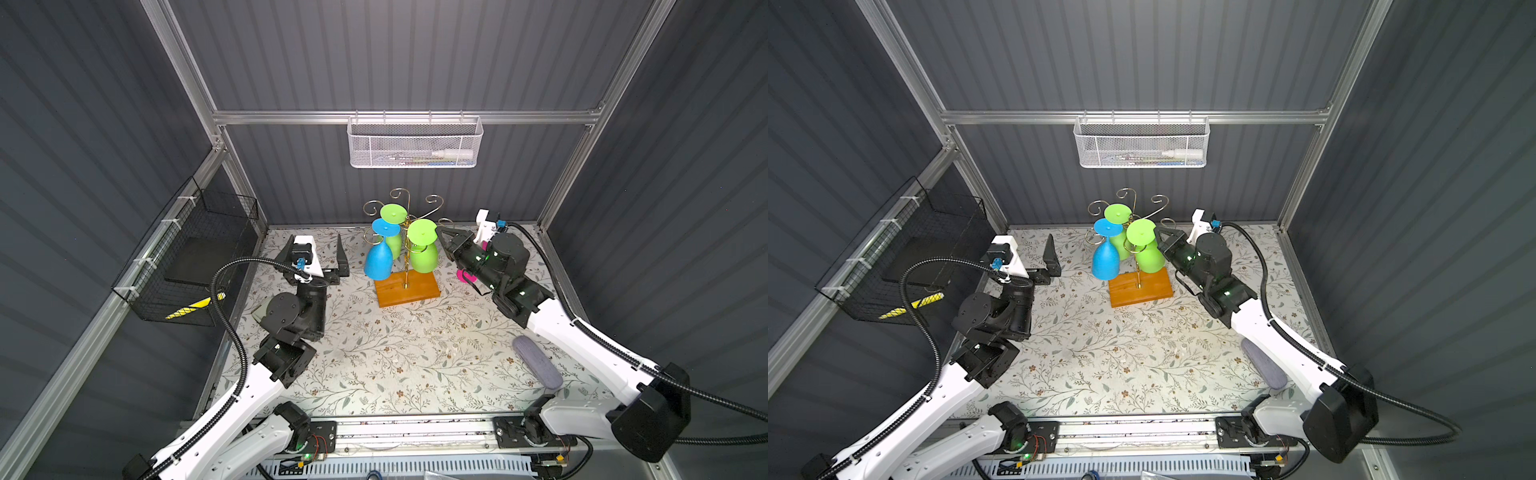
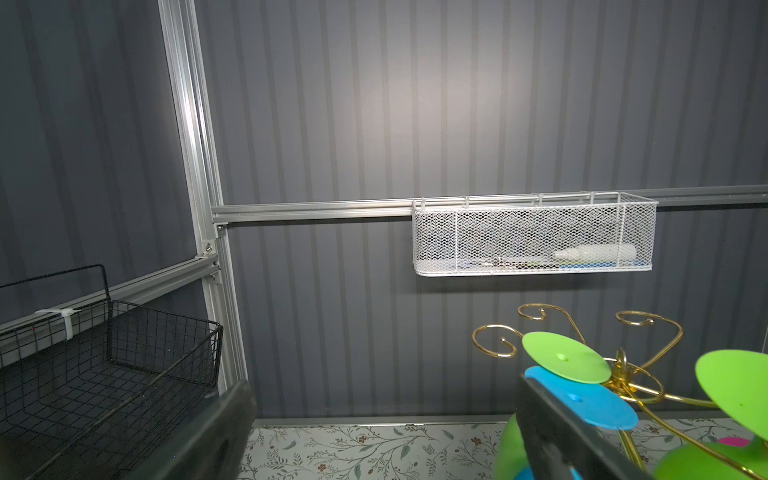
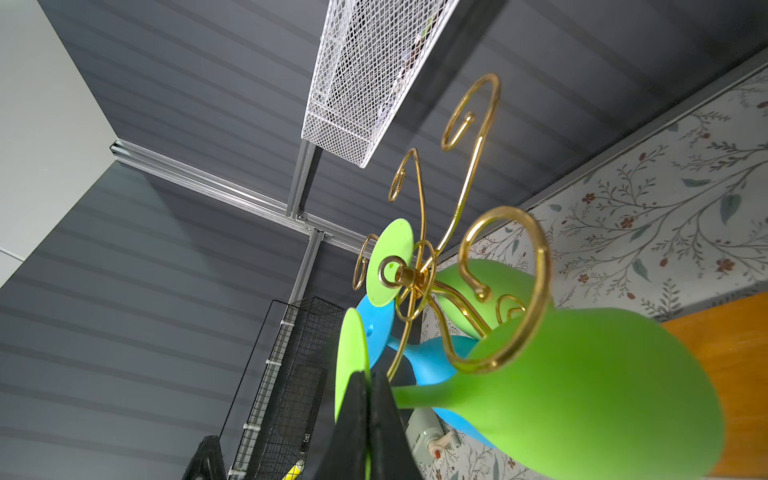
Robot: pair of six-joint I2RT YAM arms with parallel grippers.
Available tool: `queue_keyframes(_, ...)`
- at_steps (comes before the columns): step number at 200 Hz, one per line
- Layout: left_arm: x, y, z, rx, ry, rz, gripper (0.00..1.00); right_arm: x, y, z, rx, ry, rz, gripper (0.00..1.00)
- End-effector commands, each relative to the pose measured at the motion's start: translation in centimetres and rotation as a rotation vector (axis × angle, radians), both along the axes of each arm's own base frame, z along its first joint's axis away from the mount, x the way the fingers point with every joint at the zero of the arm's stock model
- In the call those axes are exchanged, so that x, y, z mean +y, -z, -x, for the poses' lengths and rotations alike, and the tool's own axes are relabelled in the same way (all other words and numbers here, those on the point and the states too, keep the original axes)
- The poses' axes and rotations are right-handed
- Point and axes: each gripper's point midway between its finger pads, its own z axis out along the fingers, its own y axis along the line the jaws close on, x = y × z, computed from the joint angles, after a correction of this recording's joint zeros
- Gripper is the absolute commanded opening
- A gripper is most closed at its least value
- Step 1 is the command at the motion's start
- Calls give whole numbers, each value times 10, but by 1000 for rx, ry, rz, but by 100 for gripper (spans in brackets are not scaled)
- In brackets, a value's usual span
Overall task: Take the wine glass off the wine glass rack
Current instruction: 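Raise the green glass upward while the left gripper swings toward it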
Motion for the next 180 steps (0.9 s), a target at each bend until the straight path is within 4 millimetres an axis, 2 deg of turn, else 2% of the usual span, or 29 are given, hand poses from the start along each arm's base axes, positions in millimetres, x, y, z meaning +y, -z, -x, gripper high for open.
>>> queue_keyframes(1,6,-18,4,-39,-7,43,99,-12,-11,7,-33,27,-21,0)
queue_keyframes(37,1,-14,-3,-3,4,51,99,-25,-7,23,-50,41,14,0)
queue_keyframes(44,-2,-12,-5,16,10,49,99,-25,0,23,-39,41,36,0)
queue_keyframes(50,-4,-12,-8,34,16,51,99,-31,-11,32,-65,45,28,0)
queue_keyframes(84,-23,-9,-22,150,122,72,94,-44,-15,52,-113,44,85,0)
queue_keyframes(101,-36,-11,-27,206,225,100,89,-51,-25,62,-161,48,129,0)
queue_keyframes(131,-53,-20,-36,296,462,216,82,-55,-53,83,-292,21,222,0)
queue_keyframes(156,-93,-31,-28,346,722,205,79,-53,-74,96,-372,-28,299,0)
queue_keyframes(180,-135,-38,-9,402,1016,172,76,-48,-91,106,-432,-72,342,0)
